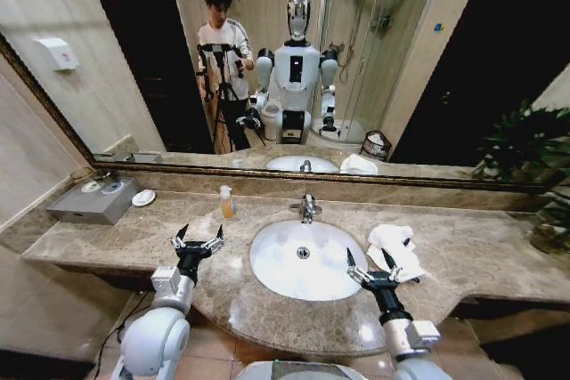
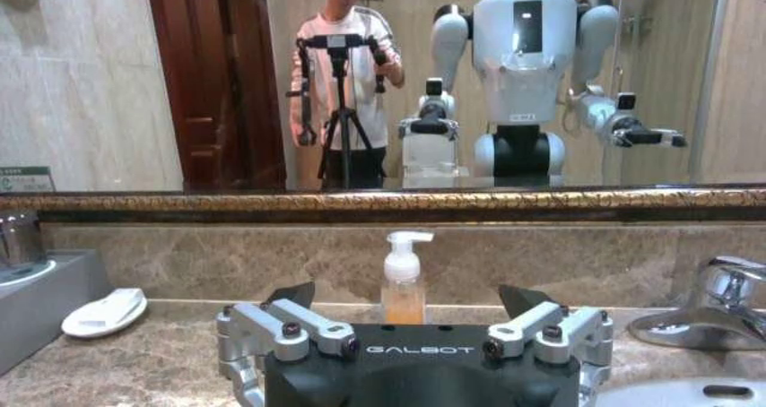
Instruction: Pick up the towel from the sink counter and wipe the mirror surface.
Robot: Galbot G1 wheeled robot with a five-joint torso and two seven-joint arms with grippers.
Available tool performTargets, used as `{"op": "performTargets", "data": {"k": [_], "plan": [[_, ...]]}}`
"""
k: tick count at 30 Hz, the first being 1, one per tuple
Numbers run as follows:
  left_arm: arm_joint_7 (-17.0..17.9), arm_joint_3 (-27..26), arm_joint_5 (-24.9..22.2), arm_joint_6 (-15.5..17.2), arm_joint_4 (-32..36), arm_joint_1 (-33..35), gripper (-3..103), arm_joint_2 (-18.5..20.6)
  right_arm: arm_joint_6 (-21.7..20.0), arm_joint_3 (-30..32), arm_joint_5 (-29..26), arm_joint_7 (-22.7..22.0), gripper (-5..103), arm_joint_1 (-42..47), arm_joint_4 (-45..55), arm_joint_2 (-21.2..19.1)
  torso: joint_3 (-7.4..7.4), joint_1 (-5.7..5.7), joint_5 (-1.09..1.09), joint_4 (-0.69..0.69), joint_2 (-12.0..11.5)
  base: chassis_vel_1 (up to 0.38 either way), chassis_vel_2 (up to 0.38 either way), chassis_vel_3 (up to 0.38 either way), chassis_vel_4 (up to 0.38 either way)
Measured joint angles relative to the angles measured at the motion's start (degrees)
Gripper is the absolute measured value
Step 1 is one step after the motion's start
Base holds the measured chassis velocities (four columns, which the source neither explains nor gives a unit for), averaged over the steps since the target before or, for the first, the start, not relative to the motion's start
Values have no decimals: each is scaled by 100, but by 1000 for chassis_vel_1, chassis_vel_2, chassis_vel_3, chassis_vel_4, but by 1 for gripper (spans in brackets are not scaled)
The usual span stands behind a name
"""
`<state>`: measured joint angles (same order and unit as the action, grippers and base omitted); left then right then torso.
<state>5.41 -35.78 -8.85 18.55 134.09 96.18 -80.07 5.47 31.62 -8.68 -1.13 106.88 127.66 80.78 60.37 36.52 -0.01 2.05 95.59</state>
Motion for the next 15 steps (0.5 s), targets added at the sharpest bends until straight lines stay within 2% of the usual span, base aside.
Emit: {"op": "performTargets", "data": {"k": [4,11,15], "plan": [[0,0,0,0,0,0,100,0,14,-91,55,-157,100,98,1,-92,0,1,0,0,0,-72,-92,73,107],[0,0,0,0,0,0,100,0,120,-170,264,-253,100,121,-7,-33,0,0,1,1,0,-103,-188,116,188],[0,1,0,0,0,0,100,-2,142,-243,303,-358,100,149,-7,-83,0,0,1,0,0,9,-186,-9,131]]}}
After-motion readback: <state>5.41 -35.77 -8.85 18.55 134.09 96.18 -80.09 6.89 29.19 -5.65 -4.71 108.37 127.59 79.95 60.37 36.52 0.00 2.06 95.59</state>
